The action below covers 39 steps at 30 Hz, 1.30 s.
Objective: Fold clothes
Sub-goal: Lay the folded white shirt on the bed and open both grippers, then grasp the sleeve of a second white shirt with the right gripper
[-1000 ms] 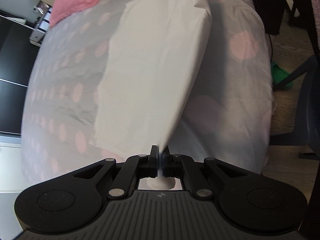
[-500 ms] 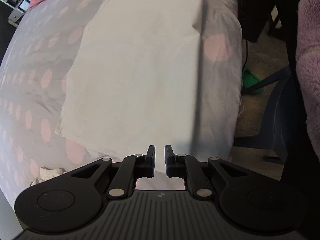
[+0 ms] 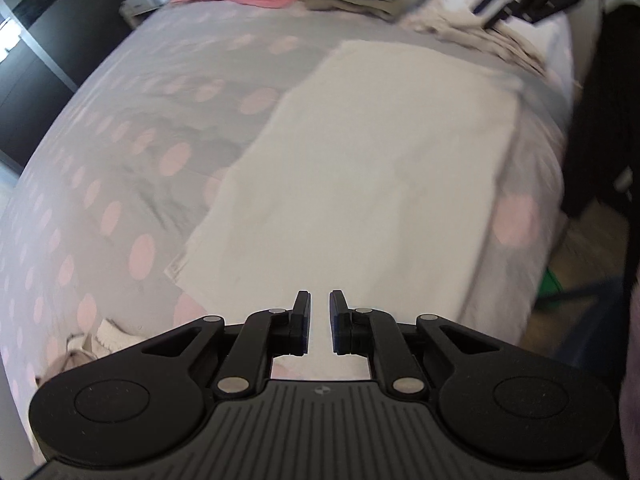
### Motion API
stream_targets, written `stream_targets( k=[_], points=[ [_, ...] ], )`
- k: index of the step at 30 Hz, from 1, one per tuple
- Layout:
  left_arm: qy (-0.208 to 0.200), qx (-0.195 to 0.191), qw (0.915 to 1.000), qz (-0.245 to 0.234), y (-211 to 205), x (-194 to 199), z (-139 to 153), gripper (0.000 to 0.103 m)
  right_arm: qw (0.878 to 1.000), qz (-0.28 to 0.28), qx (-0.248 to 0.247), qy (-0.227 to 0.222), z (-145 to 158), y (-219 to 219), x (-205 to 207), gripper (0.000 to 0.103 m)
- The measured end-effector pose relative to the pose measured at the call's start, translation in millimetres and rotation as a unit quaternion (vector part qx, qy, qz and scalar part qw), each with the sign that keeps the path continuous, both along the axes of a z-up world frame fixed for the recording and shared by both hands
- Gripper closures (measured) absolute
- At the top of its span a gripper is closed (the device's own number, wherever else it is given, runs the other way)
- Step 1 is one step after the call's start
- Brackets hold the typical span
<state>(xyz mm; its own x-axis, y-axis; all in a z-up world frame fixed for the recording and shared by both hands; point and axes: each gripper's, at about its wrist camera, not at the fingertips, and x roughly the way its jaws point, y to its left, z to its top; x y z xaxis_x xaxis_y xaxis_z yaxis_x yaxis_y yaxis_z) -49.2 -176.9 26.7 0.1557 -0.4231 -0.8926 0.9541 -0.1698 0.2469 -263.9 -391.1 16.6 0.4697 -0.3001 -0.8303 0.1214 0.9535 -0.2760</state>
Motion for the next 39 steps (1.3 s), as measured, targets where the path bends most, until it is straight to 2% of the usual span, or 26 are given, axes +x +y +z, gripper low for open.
stream_targets(
  k=[2,4,7,10,15,17,18,21,22,25,27,28,31,35,39],
  points=[
    [0.012,-0.016,0.9989,0.044,-5,12,-1,0.095,0.997,-0.060,0.035,-0.039,-4,-14,3,0.079],
    [0.021,-0.030,0.9961,0.081,-9,24,-5,0.095,0.987,-0.125,0.066,-0.072,-10,-28,5,0.078],
    [0.036,-0.048,0.9896,0.131,-14,42,-8,0.095,0.966,-0.215,0.100,-0.100,-21,-50,11,0.078],
    [0.057,-0.063,0.9806,0.177,-14,61,-14,0.095,0.942,-0.287,0.138,-0.104,-31,-72,17,0.069],
    [0.091,-0.087,0.9594,0.252,-14,92,-24,0.094,0.900,-0.356,0.226,-0.107,-52,-109,24,0.062],
    [0.104,-0.097,0.9488,0.282,-14,105,-29,0.089,0.887,-0.374,0.248,-0.108,-62,-118,28,0.062],
    [0.111,-0.102,0.9430,0.297,-14,111,-31,0.086,0.883,-0.380,0.255,-0.109,-66,-122,30,0.062],
    [0.131,-0.115,0.9242,0.340,-14,130,-37,0.086,0.871,-0.393,0.272,-0.114,-79,-132,34,0.062],
    [0.138,-0.112,0.9212,0.346,-14,133,-41,0.086,0.867,-0.397,0.277,-0.117,-83,-136,35,0.061],
    [0.152,-0.101,0.9139,0.362,-18,139,-52,0.086,0.861,-0.401,0.283,-0.131,-89,-146,38,0.056],
    [0.151,-0.091,0.9138,0.366,-24,140,-58,0.086,0.861,-0.391,0.297,-0.134,-94,-155,41,0.051],
    [0.147,-0.087,0.9155,0.364,-28,140,-60,0.086,0.861,-0.388,0.300,-0.134,-97,-158,43,0.046],
    [0.139,-0.080,0.9189,0.360,-40,139,-64,0.085,0.866,-0.387,0.291,-0.122,-106,-167,50,0.045],
    [0.146,-0.069,0.9139,0.372,-58,143,-67,0.085,0.866,-0.401,0.277,-0.107,-121,-181,50,0.045],
    [0.161,-0.065,0.9111,0.374,-70,149,-71,0.085,0.864,-0.400,0.288,-0.103,-132,-188,49,0.038]
  ],
)
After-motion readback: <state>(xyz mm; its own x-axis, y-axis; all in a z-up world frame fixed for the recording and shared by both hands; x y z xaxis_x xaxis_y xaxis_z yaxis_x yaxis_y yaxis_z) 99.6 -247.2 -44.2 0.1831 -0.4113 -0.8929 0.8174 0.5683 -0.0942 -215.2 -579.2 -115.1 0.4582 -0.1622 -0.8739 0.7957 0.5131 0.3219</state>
